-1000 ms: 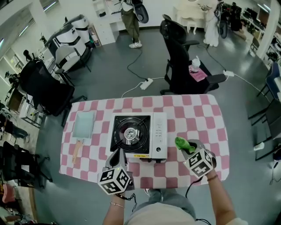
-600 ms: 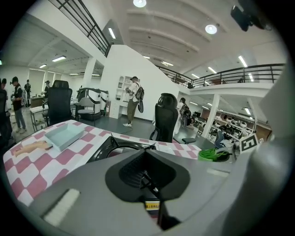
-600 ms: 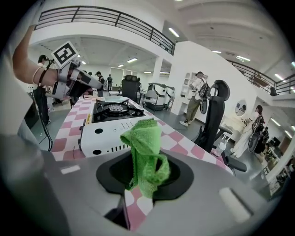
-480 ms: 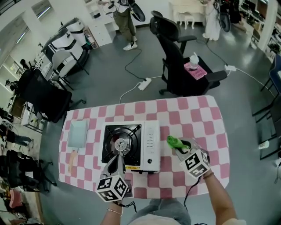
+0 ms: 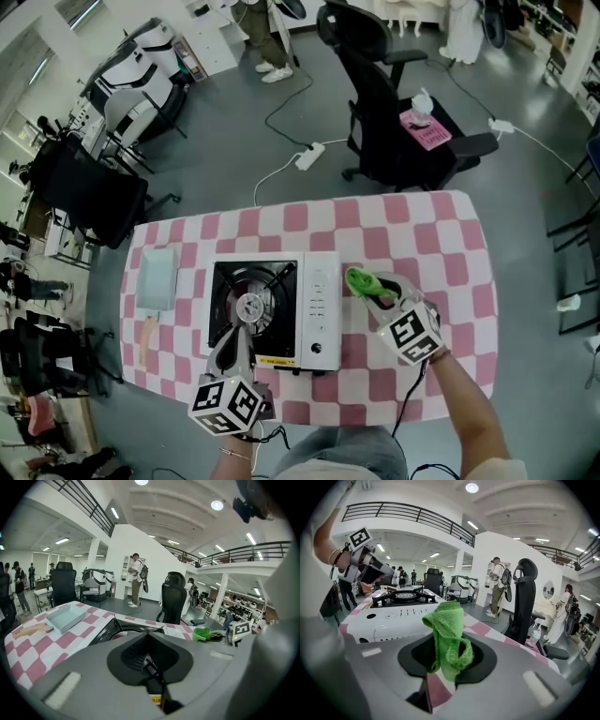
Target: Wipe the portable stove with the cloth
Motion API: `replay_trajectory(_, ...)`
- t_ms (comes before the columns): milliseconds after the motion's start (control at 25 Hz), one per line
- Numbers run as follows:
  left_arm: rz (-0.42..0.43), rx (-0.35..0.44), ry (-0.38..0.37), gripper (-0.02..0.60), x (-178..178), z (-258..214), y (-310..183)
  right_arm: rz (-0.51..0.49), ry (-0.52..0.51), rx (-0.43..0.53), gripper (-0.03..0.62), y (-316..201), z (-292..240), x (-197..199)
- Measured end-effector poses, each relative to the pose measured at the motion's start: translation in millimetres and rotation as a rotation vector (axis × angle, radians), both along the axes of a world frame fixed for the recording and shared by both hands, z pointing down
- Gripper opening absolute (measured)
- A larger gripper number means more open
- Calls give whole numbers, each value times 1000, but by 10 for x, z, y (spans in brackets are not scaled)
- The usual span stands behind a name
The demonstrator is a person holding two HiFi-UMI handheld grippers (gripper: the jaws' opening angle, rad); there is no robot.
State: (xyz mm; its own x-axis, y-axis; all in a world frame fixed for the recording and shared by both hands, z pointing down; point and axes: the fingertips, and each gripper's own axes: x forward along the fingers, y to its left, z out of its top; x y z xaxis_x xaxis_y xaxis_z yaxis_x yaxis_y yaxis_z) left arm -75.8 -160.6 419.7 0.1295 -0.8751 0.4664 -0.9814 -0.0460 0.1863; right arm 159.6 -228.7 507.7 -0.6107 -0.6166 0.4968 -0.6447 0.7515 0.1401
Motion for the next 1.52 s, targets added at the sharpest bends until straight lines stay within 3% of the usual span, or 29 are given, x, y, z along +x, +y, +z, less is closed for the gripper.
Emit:
replay_trajectory(240,-15,-9,-23,0,-43,67,-75,-31,-62,36,106,-220,21,-89)
replay_trajectory(1000,-107,37,-7,0,-365,25,-122,-82,-49,-95,106,-458,276,-269)
replay_trajectory(1520,-132,34,-3,0,-411,5,17,-124,-55,-118,106,-391,300,-305)
